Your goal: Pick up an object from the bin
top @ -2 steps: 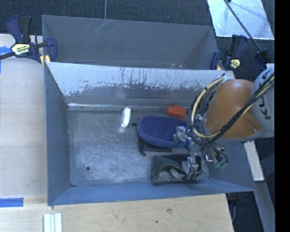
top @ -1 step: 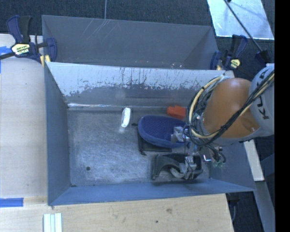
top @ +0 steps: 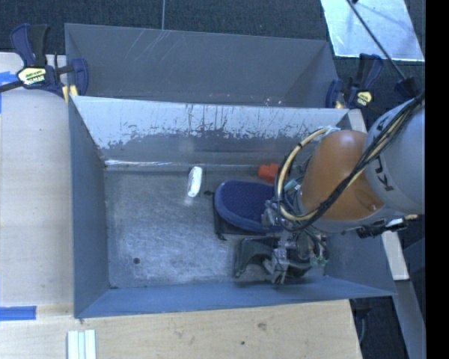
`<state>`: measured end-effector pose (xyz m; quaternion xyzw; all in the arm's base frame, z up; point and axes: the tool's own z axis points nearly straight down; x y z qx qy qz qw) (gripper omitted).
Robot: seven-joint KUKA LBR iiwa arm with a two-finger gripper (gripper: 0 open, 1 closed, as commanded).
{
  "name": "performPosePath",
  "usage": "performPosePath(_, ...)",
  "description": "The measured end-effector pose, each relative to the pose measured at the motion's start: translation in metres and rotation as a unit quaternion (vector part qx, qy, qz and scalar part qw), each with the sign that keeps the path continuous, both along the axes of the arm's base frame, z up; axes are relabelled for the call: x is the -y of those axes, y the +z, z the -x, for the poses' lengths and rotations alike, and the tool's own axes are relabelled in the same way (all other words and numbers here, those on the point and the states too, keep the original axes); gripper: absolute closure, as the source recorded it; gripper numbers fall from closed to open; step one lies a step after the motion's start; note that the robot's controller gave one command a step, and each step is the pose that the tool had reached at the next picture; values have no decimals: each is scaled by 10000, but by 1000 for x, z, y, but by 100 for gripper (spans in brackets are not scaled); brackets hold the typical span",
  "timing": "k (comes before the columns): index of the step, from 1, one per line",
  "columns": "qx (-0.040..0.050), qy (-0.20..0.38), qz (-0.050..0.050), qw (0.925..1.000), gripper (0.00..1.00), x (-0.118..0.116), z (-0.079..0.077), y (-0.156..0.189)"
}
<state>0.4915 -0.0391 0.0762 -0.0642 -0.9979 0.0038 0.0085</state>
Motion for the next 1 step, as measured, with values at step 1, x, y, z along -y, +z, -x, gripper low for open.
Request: performPosePath(1, 116, -1956, -11, 9806, 0, -42, -7, -4)
